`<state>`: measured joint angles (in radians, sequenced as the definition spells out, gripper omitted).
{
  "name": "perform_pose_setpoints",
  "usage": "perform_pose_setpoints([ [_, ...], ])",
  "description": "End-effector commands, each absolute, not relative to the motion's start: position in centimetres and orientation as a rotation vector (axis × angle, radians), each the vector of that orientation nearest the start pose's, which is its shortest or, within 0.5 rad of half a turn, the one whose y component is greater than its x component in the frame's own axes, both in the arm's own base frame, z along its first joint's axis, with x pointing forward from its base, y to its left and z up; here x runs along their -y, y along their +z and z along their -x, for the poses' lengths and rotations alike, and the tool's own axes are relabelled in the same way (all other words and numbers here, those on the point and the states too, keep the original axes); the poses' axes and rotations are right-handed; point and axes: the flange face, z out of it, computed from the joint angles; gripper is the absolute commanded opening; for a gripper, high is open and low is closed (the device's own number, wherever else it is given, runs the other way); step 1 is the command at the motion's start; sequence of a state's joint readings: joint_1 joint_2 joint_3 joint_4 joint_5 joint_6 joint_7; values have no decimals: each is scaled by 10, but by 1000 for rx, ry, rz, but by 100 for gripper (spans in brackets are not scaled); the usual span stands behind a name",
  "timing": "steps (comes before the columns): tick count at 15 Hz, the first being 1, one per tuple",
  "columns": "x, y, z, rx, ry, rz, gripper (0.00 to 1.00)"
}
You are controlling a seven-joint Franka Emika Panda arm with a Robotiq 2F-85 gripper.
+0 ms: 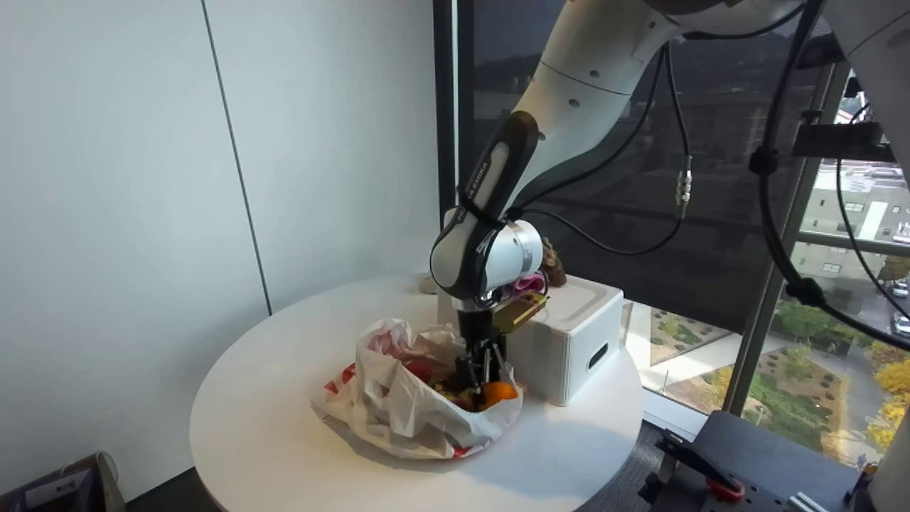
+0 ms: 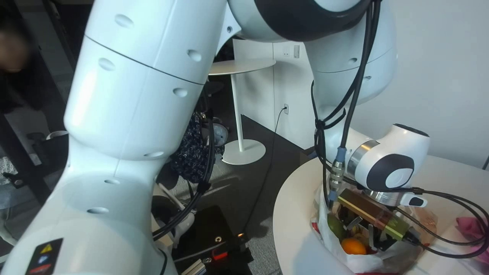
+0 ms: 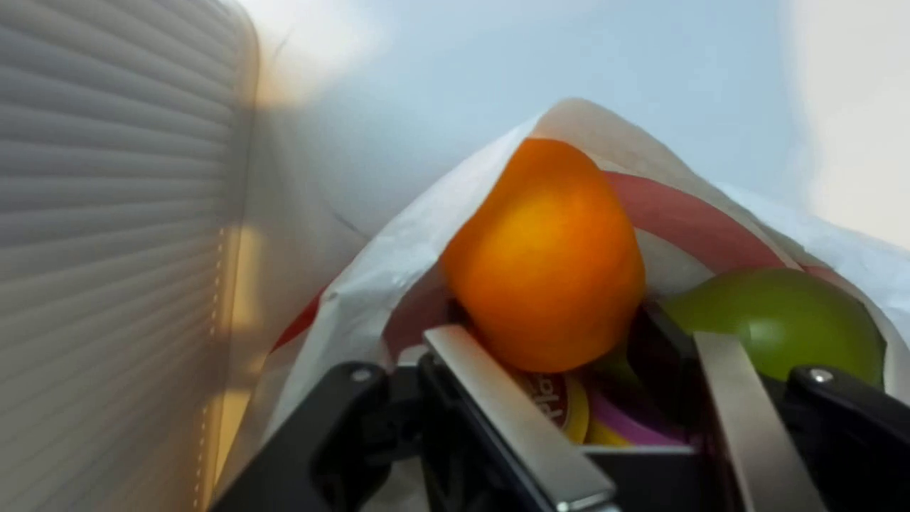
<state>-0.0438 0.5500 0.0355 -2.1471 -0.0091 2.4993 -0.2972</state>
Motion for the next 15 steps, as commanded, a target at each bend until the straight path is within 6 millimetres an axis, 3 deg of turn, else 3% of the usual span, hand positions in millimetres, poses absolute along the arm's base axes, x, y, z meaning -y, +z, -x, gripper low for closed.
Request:
perform_pose_setpoints([
  [1,-3,152,-547,428,249,3046,33],
  [3,-2,161,-550,404,246,3061,82],
  [5,2,164,-550,339,283,3056,86],
  [7,3,165,-548,304,323,3048,99],
  [15,15,135,-541,301,416,3041,100],
])
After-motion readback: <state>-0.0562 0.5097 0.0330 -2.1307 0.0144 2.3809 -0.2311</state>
